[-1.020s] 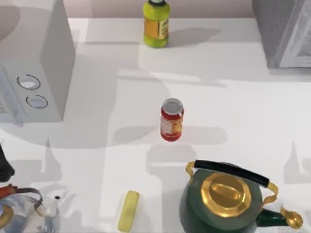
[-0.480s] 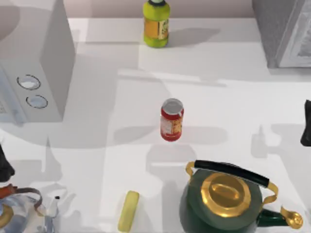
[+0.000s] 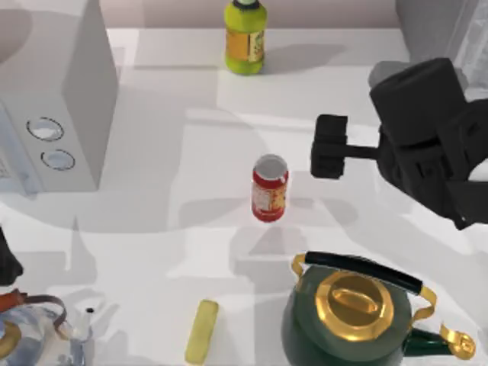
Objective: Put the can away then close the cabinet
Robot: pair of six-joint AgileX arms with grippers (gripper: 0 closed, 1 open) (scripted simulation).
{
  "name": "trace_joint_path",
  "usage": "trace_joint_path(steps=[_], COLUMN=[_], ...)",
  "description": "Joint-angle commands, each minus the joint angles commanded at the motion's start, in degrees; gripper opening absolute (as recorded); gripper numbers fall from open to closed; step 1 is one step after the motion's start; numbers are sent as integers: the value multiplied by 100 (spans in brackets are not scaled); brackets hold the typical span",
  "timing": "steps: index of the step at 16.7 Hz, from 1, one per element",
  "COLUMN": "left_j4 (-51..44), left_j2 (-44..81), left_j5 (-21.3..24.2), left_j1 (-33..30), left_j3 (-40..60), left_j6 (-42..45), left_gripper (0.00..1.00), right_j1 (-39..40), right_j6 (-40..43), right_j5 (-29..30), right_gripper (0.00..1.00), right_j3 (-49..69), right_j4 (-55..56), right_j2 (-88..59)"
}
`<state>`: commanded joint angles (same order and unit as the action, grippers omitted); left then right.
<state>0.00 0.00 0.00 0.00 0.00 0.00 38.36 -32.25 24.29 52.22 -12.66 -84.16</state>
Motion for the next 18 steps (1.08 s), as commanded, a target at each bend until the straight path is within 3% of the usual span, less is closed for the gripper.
trace_joint_path(steps=[8, 18], left_j4=[0, 0], left_j2=[0, 0], left_j5=[0, 0], left_j1=[0, 0], left_j3=[0, 0], left_j6=[0, 0], left_gripper=[100, 100], right_j1=[1224, 1197], right_j6=[-1048, -998], right_j5=[887, 902], right_gripper=[100, 100], right_j3=[1693, 1865], right_j4=[-353, -294], right_j2=[-2614, -2950])
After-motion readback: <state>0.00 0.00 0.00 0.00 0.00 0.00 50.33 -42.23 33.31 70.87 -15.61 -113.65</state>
